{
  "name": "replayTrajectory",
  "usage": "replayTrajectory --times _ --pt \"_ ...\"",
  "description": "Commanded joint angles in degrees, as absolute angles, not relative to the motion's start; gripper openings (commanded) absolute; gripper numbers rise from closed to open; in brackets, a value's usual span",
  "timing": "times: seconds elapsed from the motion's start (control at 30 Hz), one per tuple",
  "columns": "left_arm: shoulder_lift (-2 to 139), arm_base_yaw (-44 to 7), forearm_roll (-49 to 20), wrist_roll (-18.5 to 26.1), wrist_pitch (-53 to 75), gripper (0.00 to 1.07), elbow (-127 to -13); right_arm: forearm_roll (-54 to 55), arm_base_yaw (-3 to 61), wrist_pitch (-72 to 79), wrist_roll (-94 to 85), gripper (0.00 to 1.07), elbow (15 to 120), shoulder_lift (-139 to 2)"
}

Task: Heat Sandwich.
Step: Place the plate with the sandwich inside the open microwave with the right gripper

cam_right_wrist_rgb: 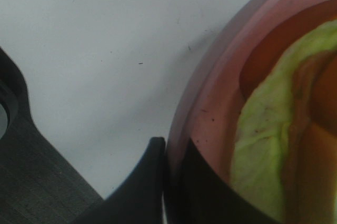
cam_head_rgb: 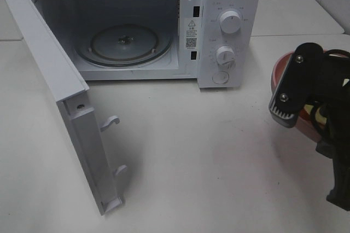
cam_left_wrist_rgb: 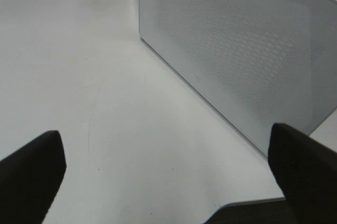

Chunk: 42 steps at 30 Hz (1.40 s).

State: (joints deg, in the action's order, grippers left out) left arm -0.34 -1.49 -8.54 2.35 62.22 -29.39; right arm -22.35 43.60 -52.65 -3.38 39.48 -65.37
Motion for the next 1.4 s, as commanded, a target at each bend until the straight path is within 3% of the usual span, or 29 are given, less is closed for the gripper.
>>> replayTrajectory --times 0.03,1.1,1.4 --pt "-1.2 -1.7 -8.6 2.5 61.4 0.98 -29.4 -23.5 44.3 -51.7 -7.9 0.00 38.3 -63.3" --pt "-1.2 -1.7 -8.6 2.5 61.4 0.98 -29.4 -17.6 44.3 -44.1 -55.2 0.01 36.9 -62.0" --pt "-1.2 -1.7 -8.6 2.5 61.4 0.98 -29.4 -16.4 44.3 -42.6 -61.7 0.01 36.9 -62.0"
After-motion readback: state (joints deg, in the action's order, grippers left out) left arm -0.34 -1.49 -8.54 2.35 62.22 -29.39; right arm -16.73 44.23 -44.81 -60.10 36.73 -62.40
